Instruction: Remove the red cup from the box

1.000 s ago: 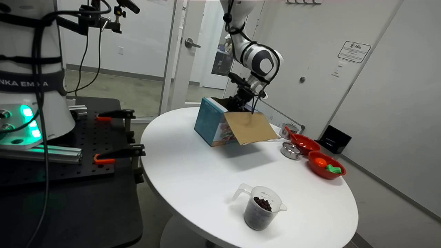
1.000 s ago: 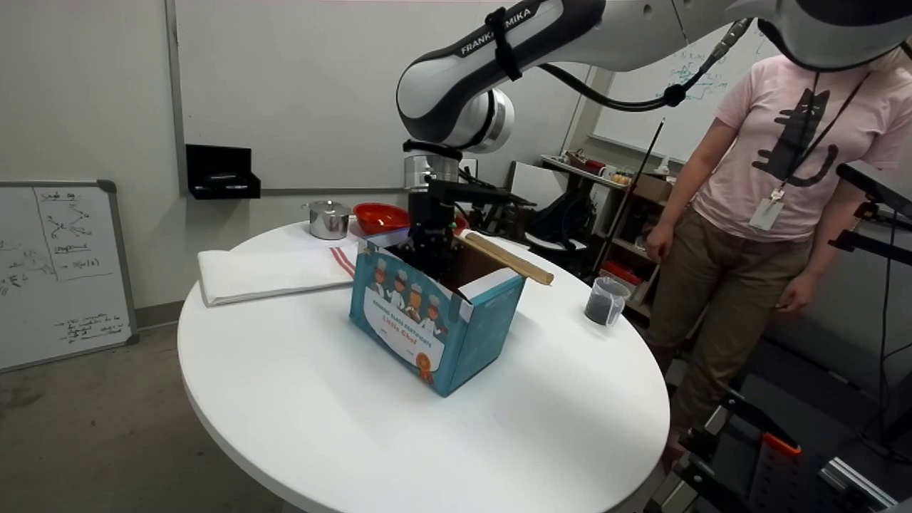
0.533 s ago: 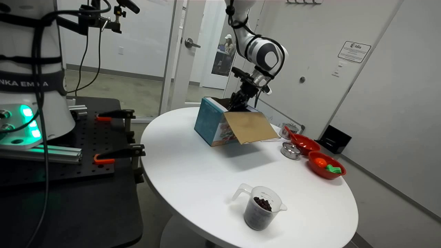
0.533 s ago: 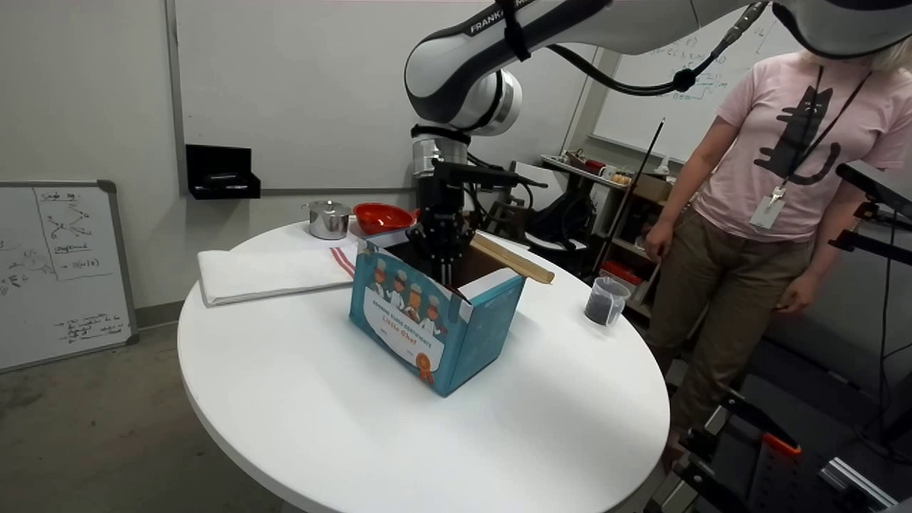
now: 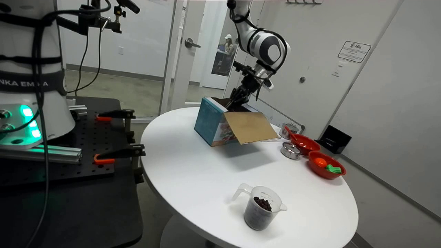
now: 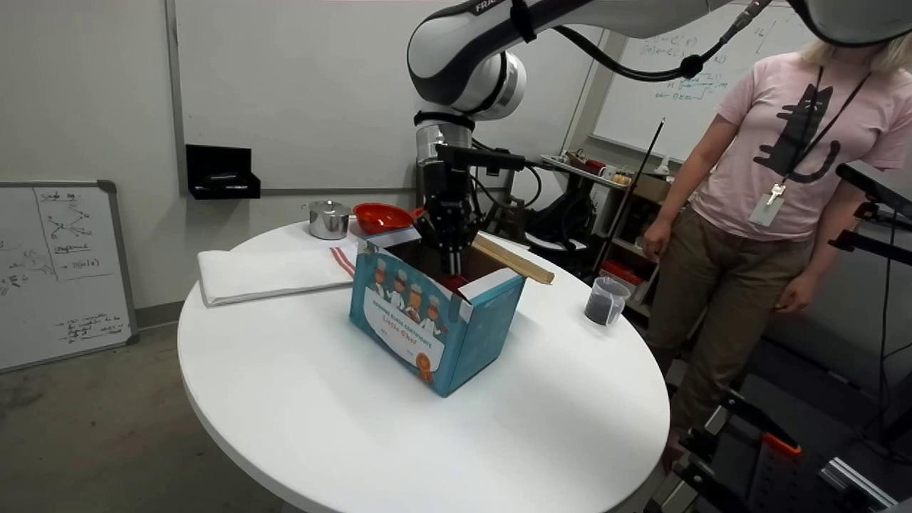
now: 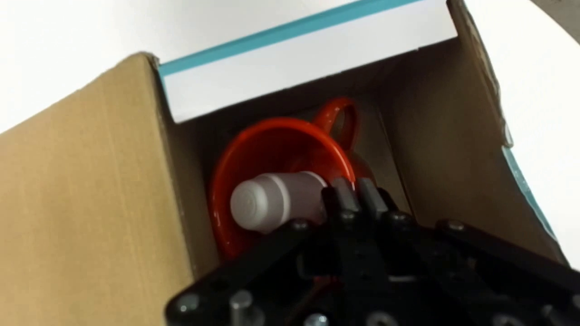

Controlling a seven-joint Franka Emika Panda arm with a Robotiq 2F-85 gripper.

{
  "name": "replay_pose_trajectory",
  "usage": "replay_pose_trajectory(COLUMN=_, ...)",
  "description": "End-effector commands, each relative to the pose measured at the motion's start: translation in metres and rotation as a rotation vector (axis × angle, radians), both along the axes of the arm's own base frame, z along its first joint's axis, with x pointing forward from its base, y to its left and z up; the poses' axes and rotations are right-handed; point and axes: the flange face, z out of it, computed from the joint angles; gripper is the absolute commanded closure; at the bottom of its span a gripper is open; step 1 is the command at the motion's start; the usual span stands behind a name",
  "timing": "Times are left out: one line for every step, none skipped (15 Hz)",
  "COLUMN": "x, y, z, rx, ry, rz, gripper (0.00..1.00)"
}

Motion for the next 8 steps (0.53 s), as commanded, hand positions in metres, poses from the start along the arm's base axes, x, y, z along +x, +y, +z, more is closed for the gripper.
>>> replay_pose_trajectory(x=0.002, y=0.004, z=0.039, rx=-0.035, ry=-0.001, rz=0.023, gripper=0.98)
replay_pose_trajectory(x=0.004, y=0.006, z=0.051, rx=-0.051, ry=-0.012, rz=0.027, gripper=0.98)
replay_pose_trajectory(x=0.005, y=0.007, z=0.061, rx=-0.065, ry=-0.023, rz=0.030, gripper=0.98)
replay_pose_trajectory(x=0.007, y=0.009, z=0.072, rx=-0.080, ry=-0.031, rz=0.037, gripper=0.98)
replay_pose_trajectory(x=0.008, y=0.010, z=0.082, rx=-0.092, ry=-0.038, rz=0.047, gripper=0.98)
replay_pose_trajectory(x=0.009, y=0.012, z=0.093, rx=-0.107, ry=-0.045, rz=0.053, gripper=0.98)
replay_pose_trajectory(x=0.010, y=0.015, z=0.101, rx=-0.121, ry=-0.048, rz=0.058, gripper=0.98)
replay_pose_trajectory(x=0.009, y=0.020, z=0.109, rx=-0.136, ry=-0.049, rz=0.066, gripper=0.98)
